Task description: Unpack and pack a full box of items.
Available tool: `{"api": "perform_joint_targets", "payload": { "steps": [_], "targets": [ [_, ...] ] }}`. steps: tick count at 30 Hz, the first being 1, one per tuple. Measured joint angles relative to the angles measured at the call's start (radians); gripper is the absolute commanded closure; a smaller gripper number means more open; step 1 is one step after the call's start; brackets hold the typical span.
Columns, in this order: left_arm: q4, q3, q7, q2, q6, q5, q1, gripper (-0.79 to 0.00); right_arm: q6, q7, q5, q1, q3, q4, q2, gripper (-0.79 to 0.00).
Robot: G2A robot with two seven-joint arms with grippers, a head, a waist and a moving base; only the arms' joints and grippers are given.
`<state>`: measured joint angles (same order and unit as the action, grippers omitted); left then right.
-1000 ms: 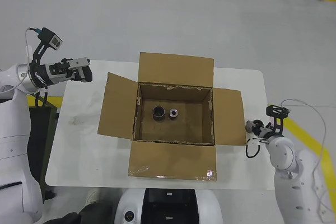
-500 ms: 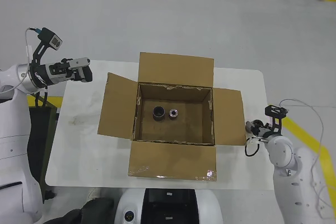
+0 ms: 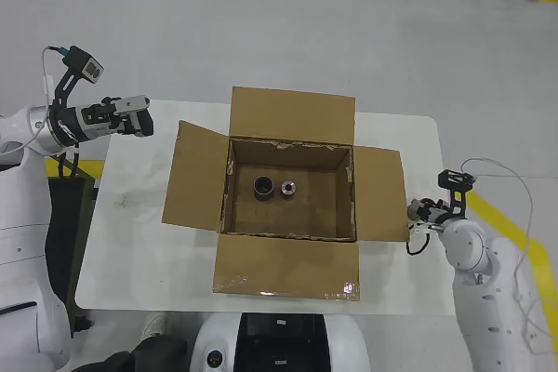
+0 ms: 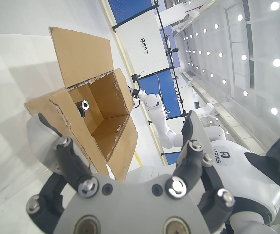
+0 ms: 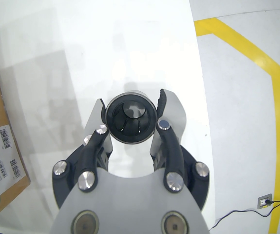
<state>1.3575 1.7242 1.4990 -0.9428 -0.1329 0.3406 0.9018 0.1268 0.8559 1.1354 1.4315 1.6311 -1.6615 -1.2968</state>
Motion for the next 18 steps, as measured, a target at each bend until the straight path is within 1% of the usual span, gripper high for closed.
{"api": "perform_joint_targets", "payload": {
  "steps": [2,8,13,18],
  "targets": [
    [0.0,0.0,0.0,0.0,0.0,0.0,0.0,-0.785,0.003,0.004,-0.002,0.007,-0.001,-0.012,0.001,-0.065],
    [0.0,0.0,0.0,0.0,0.0,0.0,0.0,-0.785,0.009,0.01,-0.003,0.032,0.002,-0.058,0.004,0.0],
    [0.0,0.0,0.0,0.0,0.0,0.0,0.0,-0.785,0.019,0.012,-0.003,0.05,0.007,-0.103,0.006,0.0],
    [0.0,0.0,0.0,0.0,0.0,0.0,0.0,-0.785,0.033,0.018,0.013,0.074,0.015,-0.182,0.009,0.0]
  ]
}}
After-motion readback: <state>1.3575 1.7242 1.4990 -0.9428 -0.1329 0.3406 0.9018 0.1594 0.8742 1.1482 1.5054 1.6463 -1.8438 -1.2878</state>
